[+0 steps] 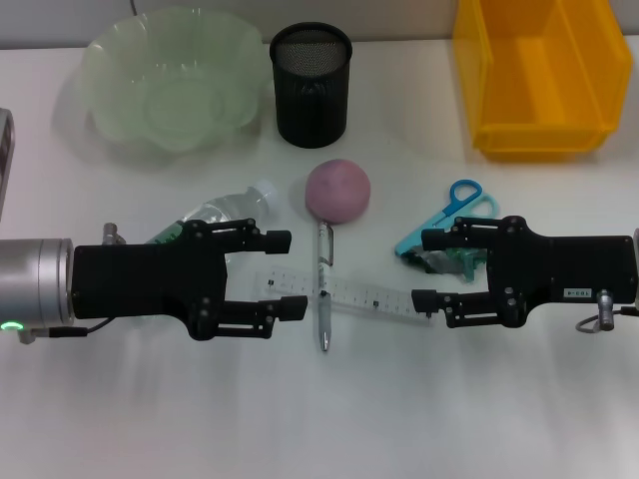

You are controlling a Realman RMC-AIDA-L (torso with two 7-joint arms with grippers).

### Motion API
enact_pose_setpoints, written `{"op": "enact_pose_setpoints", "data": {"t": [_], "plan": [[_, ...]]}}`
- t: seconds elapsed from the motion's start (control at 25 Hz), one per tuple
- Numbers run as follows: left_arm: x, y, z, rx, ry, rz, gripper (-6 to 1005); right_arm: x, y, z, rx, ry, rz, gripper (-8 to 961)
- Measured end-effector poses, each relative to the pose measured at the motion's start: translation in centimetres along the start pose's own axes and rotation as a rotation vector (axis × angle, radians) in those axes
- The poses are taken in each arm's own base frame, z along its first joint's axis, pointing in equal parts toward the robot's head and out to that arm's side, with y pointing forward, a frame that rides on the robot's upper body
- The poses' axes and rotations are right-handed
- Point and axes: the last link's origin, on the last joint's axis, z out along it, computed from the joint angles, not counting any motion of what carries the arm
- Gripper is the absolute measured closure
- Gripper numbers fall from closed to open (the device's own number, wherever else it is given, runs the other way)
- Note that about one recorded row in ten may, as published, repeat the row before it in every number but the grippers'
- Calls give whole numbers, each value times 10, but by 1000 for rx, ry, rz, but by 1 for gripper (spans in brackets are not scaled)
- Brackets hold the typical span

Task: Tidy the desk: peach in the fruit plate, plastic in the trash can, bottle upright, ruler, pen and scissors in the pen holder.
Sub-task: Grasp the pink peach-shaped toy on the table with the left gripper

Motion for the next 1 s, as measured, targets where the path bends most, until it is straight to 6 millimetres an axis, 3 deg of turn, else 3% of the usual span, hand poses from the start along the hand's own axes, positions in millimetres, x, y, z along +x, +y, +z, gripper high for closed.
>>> {"op": "enact_pose_setpoints", "data": {"t": [0.68, 1.0], "plan": [[5, -1, 5, -9, 9, 15, 228, 4, 1, -1, 11, 4, 16, 172], [34, -25, 30, 55, 64, 58, 234, 11, 4, -5, 28, 4, 39, 173]]}}
